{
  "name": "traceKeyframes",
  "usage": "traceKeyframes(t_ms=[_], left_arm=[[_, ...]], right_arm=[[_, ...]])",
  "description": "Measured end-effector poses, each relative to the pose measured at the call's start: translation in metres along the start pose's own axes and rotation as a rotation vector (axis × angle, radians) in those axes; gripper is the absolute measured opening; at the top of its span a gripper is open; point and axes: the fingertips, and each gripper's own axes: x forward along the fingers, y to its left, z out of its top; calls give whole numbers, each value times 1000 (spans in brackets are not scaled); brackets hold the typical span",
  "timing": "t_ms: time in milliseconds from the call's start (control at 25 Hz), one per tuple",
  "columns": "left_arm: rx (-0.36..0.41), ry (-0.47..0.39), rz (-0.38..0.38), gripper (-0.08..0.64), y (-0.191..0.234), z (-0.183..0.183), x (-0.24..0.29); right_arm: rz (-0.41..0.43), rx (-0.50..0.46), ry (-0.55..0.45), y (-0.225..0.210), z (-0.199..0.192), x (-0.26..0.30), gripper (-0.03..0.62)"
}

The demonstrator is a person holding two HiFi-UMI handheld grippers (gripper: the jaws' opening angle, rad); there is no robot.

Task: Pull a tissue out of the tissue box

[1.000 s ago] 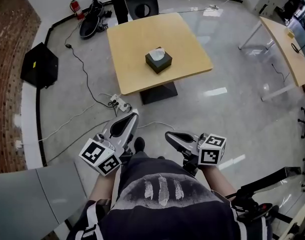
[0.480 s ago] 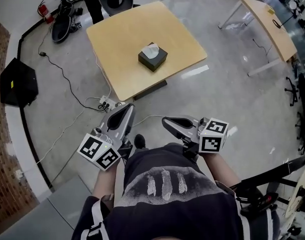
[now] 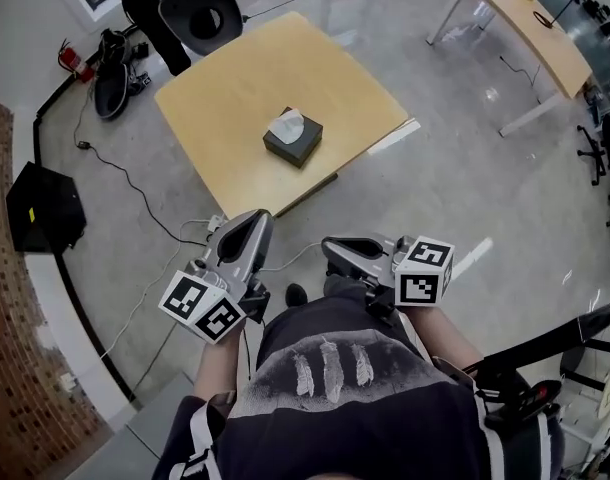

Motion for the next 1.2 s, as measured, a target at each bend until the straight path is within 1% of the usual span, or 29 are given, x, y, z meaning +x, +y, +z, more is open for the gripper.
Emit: traceKeyframes(t_ms=[160,400,680,840,960,1080,1200], left_arm=[[11,15,44,2,-3,7,32],[32,33,136,2,-1,12,76],[48,48,220,2,-12,5,123],[76,49,238,2,-21,8,137],[99,58,250,2,-18,13,142],[92,83,271,2,-8,9,137],[87,102,262,2,-5,6,144]], right_arm=[[59,63,-35,-29,27,-12,-3],[154,78,-27,-67,57,-26,-3],[206,102,-17,-111,78,-63,-3],[236,84,-9,-119,85,-74,-3],[250,63,-12,-120,95,-71,-3],[252,70,-20,-118,93,-66,-3],[241,76,-36,-121,95,-72,-3]])
